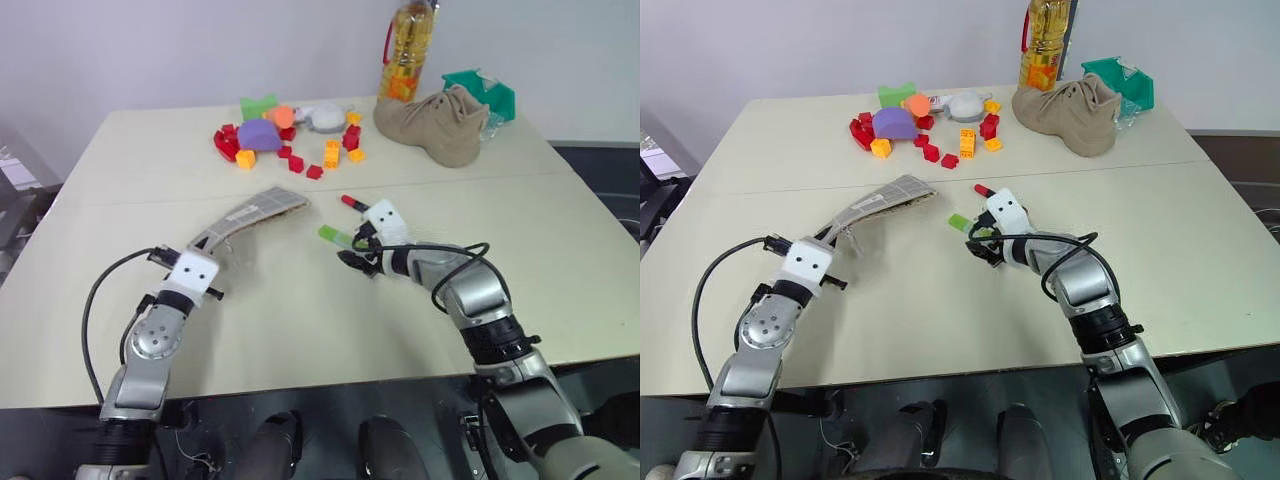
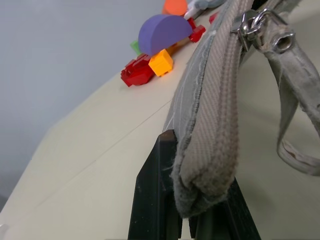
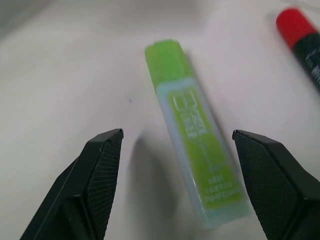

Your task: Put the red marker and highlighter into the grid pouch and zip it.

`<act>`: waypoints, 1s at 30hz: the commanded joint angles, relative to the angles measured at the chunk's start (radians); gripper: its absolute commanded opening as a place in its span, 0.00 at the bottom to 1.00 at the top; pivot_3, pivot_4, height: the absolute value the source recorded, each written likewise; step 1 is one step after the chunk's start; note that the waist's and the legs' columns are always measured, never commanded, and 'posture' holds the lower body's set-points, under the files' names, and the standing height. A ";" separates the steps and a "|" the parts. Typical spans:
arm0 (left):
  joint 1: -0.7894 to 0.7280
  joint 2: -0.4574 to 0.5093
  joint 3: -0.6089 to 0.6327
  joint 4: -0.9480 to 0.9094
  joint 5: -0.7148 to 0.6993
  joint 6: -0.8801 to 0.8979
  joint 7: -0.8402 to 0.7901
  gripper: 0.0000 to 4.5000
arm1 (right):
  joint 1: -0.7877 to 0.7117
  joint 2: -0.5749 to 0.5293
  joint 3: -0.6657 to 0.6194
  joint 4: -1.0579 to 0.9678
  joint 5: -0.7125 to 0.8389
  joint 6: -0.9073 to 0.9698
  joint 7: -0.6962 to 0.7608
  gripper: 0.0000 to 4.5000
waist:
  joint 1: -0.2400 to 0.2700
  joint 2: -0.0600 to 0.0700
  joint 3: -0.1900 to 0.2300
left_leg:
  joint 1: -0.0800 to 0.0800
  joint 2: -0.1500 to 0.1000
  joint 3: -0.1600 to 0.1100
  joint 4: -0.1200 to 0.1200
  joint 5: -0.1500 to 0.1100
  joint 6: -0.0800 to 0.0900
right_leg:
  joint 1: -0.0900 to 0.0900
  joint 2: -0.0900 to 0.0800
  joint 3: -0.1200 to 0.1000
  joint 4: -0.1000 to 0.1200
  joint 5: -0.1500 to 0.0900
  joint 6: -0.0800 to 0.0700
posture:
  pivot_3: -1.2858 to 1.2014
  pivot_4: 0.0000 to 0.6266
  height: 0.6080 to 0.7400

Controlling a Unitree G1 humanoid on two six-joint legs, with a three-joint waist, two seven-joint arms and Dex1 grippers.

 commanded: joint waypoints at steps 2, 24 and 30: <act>-0.028 -0.014 -0.010 -0.002 0.010 -0.003 0.027 0.00 | -0.001 0.013 -0.035 -0.006 0.012 -0.018 0.005 0.52 | -0.001 0.000 0.000 | 0.000 0.000 0.000 0.000 0.000 0.000 | 0.000 0.000 0.000 0.000 0.000 0.000 | 0.52 0.24 1.00; -0.048 -0.034 -0.040 0.002 -0.007 0.002 0.017 0.00 | -0.009 -0.054 -0.119 -0.282 0.157 0.060 0.096 0.19 | 0.000 0.000 0.000 | 0.000 0.000 0.000 0.000 0.000 0.000 | 0.000 0.000 0.000 0.000 0.000 0.000 | 0.52 0.24 1.00; -0.050 -0.038 -0.045 -0.003 -0.009 0.005 0.019 0.00 | 0.010 -0.057 -0.086 -0.283 0.145 0.058 0.092 0.19 | 0.000 0.000 0.000 | 0.000 0.000 0.000 0.000 0.000 0.000 | 0.000 0.000 0.000 0.000 0.000 0.000 | 0.52 0.24 1.00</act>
